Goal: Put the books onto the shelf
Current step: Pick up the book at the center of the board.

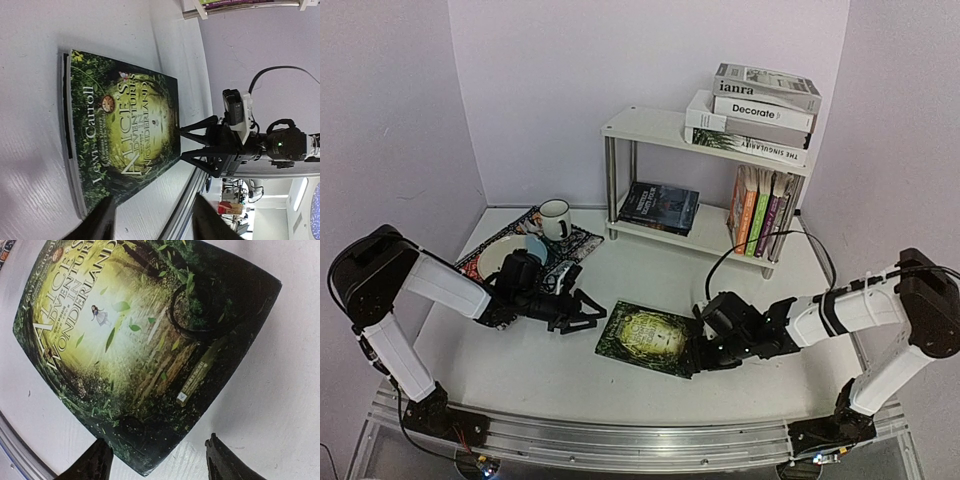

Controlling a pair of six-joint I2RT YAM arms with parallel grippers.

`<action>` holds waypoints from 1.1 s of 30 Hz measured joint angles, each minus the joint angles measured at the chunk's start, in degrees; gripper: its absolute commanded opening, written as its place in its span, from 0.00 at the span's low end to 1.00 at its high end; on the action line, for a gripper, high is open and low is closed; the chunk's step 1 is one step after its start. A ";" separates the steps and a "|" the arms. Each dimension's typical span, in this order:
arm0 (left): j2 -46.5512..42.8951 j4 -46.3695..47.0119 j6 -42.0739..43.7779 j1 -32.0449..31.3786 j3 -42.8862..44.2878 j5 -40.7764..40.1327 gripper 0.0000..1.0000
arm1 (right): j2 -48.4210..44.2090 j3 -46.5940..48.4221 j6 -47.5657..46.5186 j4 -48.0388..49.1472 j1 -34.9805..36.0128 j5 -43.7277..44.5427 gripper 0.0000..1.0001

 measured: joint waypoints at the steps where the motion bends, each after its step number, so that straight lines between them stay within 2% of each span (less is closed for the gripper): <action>1: 0.51 0.04 0.16 -0.08 -0.13 -0.52 0.77 | 0.36 0.31 0.25 -0.19 0.00 -0.01 0.51; 4: 1.84 -0.56 0.28 -0.43 -0.61 -2.47 0.79 | 1.67 1.03 0.98 -0.29 -0.02 -0.15 0.44; 10: 2.50 -3.54 1.29 -1.95 -0.58 -6.98 0.80 | 3.30 1.62 3.15 0.87 -0.02 -1.01 0.36; 17: 3.49 -8.71 3.04 -4.01 2.06 -10.74 0.79 | 5.03 2.49 5.04 2.94 -0.04 -2.18 0.31; 28: 4.17 -8.85 -1.50 -3.36 3.10 -9.45 0.58 | 5.41 1.64 8.12 5.90 -0.83 -4.17 0.30; 33: 3.50 -3.62 -6.73 -2.08 1.46 -8.08 0.50 | 5.37 -0.03 10.13 9.60 -1.74 -5.44 0.30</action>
